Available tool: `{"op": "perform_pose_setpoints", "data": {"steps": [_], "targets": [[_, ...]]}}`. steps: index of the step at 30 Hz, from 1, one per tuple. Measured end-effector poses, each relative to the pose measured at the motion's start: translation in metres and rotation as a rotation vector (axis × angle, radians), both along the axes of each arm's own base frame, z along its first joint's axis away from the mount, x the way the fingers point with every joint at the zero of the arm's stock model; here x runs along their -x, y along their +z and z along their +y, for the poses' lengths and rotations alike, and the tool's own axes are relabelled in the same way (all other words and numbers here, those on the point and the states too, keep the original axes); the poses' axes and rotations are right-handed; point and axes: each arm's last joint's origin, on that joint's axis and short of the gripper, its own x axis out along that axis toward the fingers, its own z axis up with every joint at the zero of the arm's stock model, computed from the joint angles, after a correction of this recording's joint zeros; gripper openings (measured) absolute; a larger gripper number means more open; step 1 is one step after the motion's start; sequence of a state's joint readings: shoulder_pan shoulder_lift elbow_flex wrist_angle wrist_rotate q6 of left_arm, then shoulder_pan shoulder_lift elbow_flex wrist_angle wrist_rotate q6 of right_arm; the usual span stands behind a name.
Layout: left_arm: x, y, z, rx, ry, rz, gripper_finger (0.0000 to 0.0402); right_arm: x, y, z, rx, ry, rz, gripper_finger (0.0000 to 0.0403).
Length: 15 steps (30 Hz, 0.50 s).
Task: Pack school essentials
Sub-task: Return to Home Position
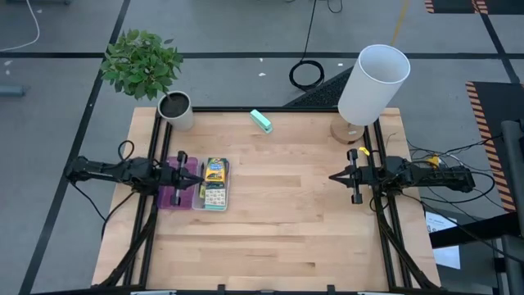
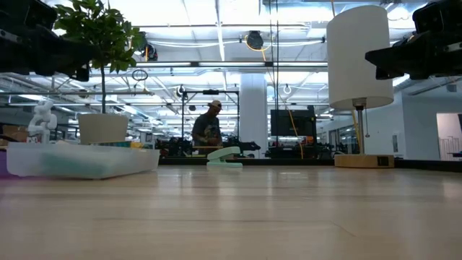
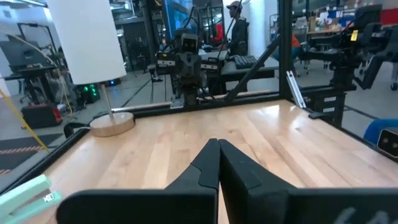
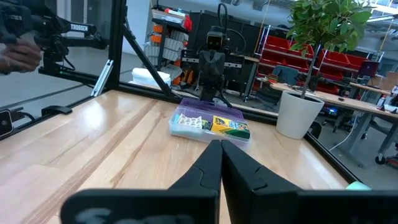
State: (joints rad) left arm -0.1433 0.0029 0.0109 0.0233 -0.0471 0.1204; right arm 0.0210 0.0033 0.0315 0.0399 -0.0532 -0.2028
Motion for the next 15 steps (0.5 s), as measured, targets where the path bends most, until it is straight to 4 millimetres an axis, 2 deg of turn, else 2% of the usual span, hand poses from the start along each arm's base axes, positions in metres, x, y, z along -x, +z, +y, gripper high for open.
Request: {"op": "perform_pose_setpoints", "data": {"steps": [15], "targets": [[-0.0003, -0.0006, 0.0, -0.001, 0.002, 0.008, 0.0003, 0.0, 0.0, 0.0, 0.0, 0.0, 0.0, 0.0]]}}
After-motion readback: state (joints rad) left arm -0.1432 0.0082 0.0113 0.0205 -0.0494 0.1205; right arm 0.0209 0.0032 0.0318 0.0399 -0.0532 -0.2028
